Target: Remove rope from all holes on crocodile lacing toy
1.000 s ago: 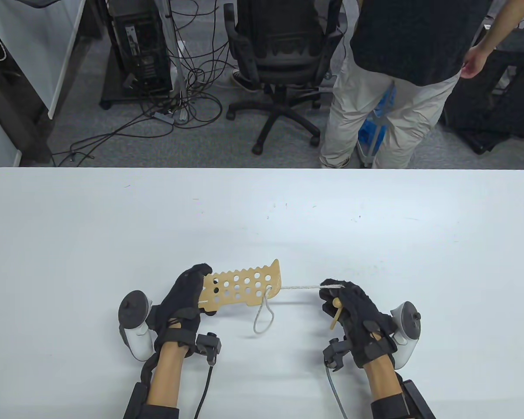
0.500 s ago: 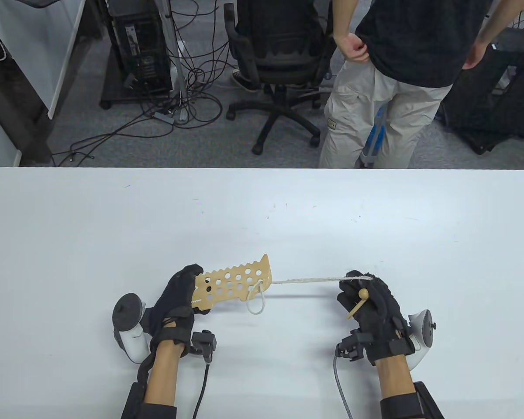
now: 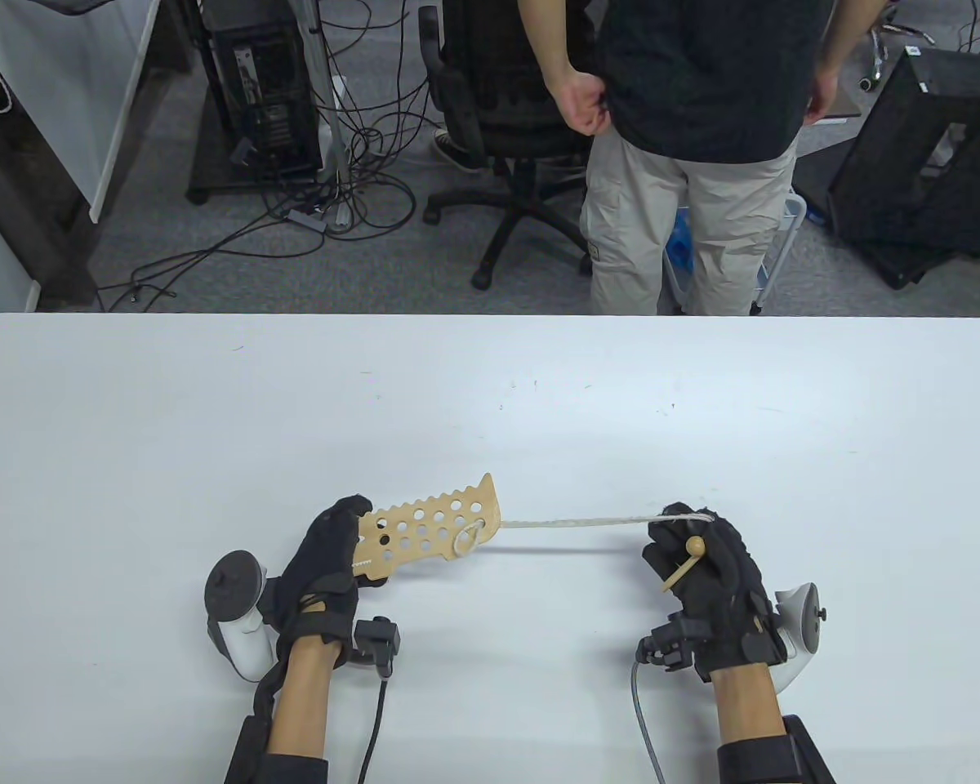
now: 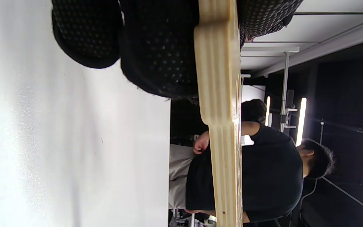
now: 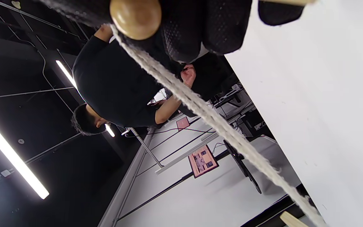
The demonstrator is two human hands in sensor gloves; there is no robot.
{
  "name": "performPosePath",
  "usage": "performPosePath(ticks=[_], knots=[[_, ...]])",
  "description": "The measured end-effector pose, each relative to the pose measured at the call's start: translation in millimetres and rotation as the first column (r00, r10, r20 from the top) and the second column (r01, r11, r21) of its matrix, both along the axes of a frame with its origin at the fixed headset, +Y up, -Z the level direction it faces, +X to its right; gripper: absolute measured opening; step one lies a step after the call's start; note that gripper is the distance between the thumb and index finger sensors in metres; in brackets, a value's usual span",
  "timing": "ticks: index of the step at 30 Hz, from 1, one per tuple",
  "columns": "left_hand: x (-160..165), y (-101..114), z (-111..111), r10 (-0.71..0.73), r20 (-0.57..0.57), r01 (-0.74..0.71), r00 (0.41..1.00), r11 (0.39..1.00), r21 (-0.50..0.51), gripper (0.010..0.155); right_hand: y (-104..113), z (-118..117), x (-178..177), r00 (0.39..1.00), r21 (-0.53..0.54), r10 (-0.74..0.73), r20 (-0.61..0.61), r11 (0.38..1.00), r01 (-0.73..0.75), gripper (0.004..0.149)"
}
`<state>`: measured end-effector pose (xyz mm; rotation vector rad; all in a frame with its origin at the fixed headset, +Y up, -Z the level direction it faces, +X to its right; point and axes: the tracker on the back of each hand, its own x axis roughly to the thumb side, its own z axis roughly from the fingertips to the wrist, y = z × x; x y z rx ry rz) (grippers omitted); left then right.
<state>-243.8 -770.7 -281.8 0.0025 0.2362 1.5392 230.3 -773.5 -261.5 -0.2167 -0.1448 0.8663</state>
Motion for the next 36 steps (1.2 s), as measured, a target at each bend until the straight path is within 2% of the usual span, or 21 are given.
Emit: performPosePath(ticks=[12,24,36], knots=[[-1,-1,0,0.003,-0.005,-0.003,1.0,1.0,-0.008,0.049,-3,2,13,0.994,0.009,-0.096,0.058,0.995,0.095,0.038],[-1,-1,1,-0.007,-0.014,0.007,1.0,1.0,-0.017,0.05,-6,5,25,0.974,0.062,-0.185,0.126,0.982,0.179,0.038],[1,2,-1,-0.181,0.006,0.181,0.983,0.982,-0.052,0.05,-7,3,23,0.976,0.072,-0.184,0.116,0.982,0.176,0.038]])
